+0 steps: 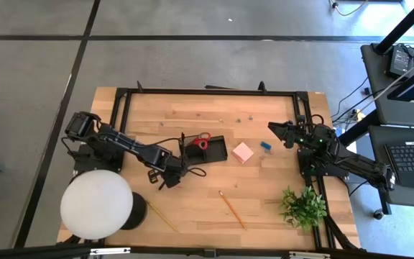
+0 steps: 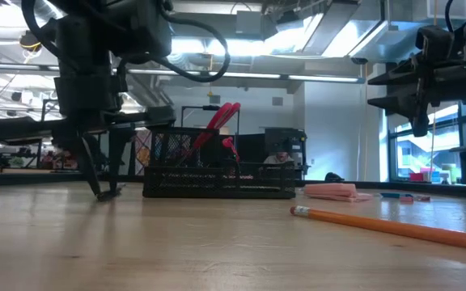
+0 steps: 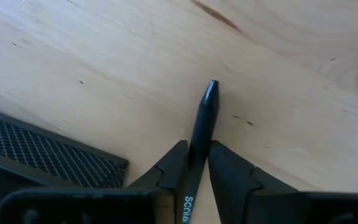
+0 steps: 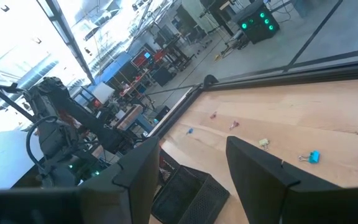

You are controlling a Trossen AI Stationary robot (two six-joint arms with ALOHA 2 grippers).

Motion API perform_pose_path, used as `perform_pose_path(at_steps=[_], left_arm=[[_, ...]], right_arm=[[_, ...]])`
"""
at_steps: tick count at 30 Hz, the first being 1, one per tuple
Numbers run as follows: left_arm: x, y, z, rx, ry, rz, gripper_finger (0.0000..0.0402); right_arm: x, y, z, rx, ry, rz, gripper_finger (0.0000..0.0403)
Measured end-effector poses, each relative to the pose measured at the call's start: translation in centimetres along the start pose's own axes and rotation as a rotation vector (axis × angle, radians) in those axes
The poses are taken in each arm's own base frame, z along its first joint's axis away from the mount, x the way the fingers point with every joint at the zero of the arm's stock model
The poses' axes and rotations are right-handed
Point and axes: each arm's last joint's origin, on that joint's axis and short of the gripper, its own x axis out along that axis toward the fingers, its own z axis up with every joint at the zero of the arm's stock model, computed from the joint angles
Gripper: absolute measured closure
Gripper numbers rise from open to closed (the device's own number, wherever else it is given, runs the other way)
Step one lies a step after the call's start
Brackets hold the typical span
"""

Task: Pick and place office supplies into organizer
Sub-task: Put the black pen into the desk organizer

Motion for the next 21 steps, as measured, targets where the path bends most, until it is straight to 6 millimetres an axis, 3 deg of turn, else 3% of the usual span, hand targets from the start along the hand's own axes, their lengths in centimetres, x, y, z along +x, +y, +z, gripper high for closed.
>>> perform_pose_path(at_steps=[15, 21], left_arm=[[-0.1, 0.1, 0.0, -0.027, 0.01, 0.003, 0.0366], [-2.4, 1.5, 0.6, -0.163, -0.05, 0.08, 0.0367]], right_arm=[[0.0, 0.0, 0.0, 0.0, 0.0, 0.0, 0.0212], [0.0, 0.0, 0.0, 0.002, 0.0, 0.0, 0.0212]])
